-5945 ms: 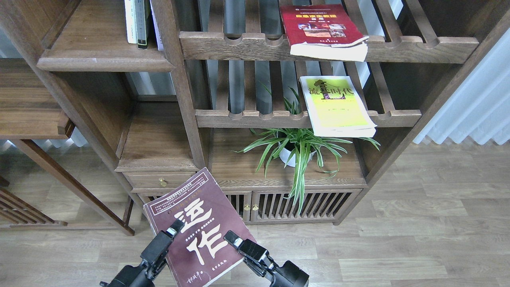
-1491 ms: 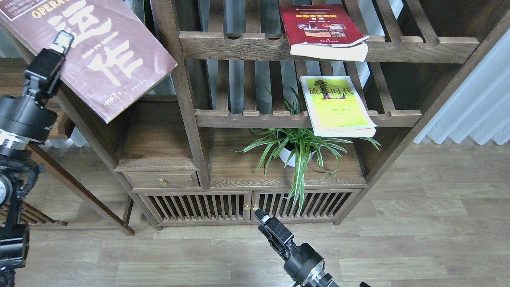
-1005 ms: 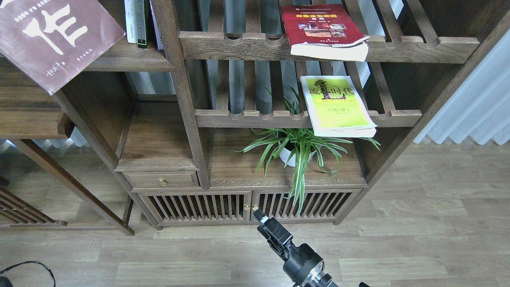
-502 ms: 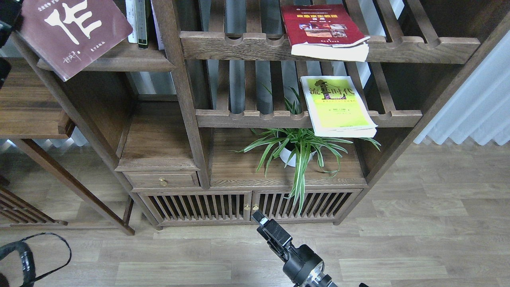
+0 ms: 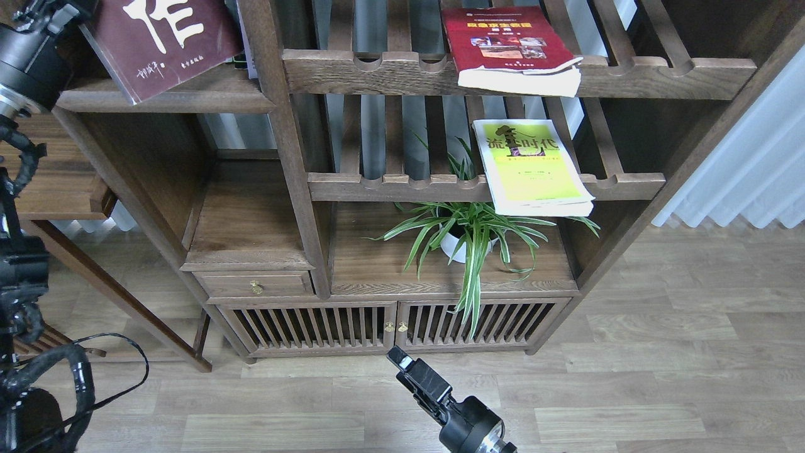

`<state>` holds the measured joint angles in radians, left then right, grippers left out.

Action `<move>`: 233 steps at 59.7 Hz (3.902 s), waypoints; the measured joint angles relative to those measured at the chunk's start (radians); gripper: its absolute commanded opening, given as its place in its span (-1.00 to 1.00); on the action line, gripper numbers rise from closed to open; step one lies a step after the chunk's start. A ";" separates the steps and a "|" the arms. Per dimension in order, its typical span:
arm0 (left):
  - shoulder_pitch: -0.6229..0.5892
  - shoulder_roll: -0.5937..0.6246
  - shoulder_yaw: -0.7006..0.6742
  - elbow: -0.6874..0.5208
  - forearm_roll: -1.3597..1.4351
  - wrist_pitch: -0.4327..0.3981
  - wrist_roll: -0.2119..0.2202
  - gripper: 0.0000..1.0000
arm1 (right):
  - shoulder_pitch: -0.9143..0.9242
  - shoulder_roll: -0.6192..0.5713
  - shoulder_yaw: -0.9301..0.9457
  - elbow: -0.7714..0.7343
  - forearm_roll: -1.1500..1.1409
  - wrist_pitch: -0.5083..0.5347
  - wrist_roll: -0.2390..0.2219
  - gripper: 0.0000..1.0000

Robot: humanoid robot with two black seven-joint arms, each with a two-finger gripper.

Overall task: Organize books on shelf
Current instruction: 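Push the maroon book onto the upper shelf with the left gripper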

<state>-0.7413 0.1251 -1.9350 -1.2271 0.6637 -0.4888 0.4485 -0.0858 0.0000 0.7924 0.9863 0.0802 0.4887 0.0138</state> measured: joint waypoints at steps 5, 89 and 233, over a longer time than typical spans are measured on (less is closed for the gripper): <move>-0.002 0.033 -0.003 0.000 -0.025 0.000 0.002 -1.00 | 0.000 0.000 -0.002 -0.021 0.002 0.000 0.001 0.96; -0.214 0.143 0.354 0.368 0.297 0.000 -0.676 -1.00 | 0.019 0.000 -0.005 0.012 0.006 0.000 0.002 0.96; -0.385 0.071 0.600 0.884 0.231 0.000 -0.879 -0.89 | 0.016 0.000 0.006 0.012 0.009 0.000 0.004 0.96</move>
<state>-1.1259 0.1963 -1.3354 -0.3433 0.8952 -0.4887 -0.4307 -0.0694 0.0000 0.7980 0.9986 0.0890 0.4887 0.0178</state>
